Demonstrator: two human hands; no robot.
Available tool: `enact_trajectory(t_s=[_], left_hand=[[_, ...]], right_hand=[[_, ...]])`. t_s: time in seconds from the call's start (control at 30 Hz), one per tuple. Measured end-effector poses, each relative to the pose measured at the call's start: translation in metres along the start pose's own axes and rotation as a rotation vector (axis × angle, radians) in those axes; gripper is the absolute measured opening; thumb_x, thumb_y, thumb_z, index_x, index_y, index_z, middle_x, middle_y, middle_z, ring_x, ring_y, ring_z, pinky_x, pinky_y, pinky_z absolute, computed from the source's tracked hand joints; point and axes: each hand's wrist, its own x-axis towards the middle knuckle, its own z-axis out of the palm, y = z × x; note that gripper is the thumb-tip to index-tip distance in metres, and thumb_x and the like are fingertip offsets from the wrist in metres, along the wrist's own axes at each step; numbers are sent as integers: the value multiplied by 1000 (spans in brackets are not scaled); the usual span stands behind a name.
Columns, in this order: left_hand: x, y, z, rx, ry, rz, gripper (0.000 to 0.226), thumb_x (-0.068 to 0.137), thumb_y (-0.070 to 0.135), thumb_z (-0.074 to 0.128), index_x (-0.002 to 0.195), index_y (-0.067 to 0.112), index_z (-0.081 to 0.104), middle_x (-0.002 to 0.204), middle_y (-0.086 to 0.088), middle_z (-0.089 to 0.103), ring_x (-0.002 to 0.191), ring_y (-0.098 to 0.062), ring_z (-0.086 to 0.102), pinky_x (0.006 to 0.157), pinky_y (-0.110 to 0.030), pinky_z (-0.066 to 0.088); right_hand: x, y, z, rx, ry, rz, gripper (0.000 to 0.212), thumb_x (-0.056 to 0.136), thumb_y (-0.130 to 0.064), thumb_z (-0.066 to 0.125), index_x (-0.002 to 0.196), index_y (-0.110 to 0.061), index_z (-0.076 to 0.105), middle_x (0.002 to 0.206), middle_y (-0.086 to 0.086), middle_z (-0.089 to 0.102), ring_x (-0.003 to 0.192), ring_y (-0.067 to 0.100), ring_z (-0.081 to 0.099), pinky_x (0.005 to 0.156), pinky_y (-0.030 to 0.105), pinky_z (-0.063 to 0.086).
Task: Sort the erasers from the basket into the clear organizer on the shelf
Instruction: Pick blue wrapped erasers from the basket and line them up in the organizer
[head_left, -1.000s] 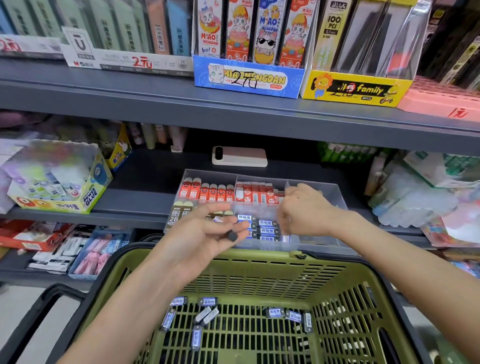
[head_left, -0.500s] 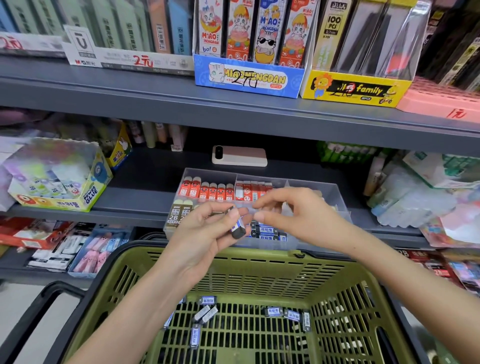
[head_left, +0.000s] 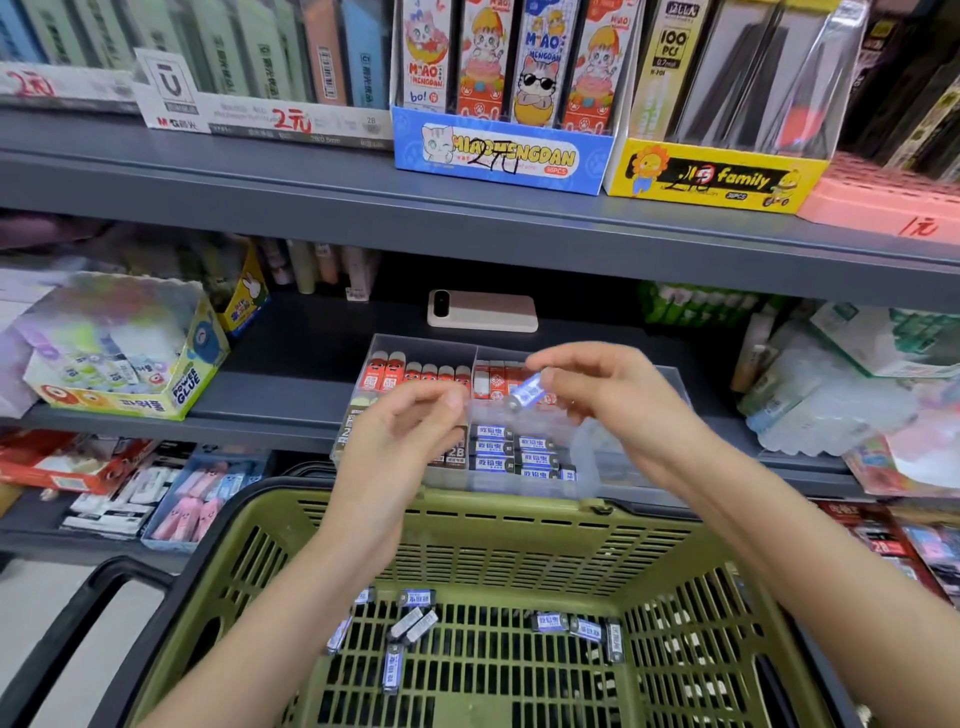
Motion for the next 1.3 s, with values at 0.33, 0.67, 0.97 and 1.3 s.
enact_trajectory(t_s=[0.33, 0.67, 0.97, 1.3], left_hand=[[-7, -5, -38, 486, 90, 279, 16, 88, 14, 61, 92, 29, 65, 95, 15, 68, 93, 1, 60, 78, -7, 43], [-8, -14, -39, 564, 121, 324, 20, 87, 14, 63, 91, 34, 61, 96, 15, 66, 91, 1, 60, 80, -9, 44], [-19, -15, -44, 818, 180, 477, 14, 86, 24, 57, 99, 27, 60, 99, 24, 58, 98, -8, 56, 86, -25, 40], [-30, -22, -55, 963, 197, 491, 23, 82, 17, 57, 100, 8, 67, 99, 2, 64, 98, -16, 55, 87, -19, 32]], right_hand=[[39, 16, -9, -843, -469, -6, 12, 78, -5, 72, 88, -12, 71, 64, -14, 63, 51, -15, 53, 51, 1, 36], [36, 28, -8, -1022, -441, -149, 13, 88, -21, 63, 97, -22, 72, 92, -10, 71, 82, 3, 61, 71, 13, 45], [24, 39, -10, -1231, -253, -493, 32, 100, -38, 33, 111, -30, 61, 84, -8, 69, 89, 16, 57, 78, 30, 26], [-6, 59, -18, -1356, -317, -422, 57, 94, -54, 13, 80, -26, 60, 67, -15, 45, 86, 12, 40, 104, 39, 16]])
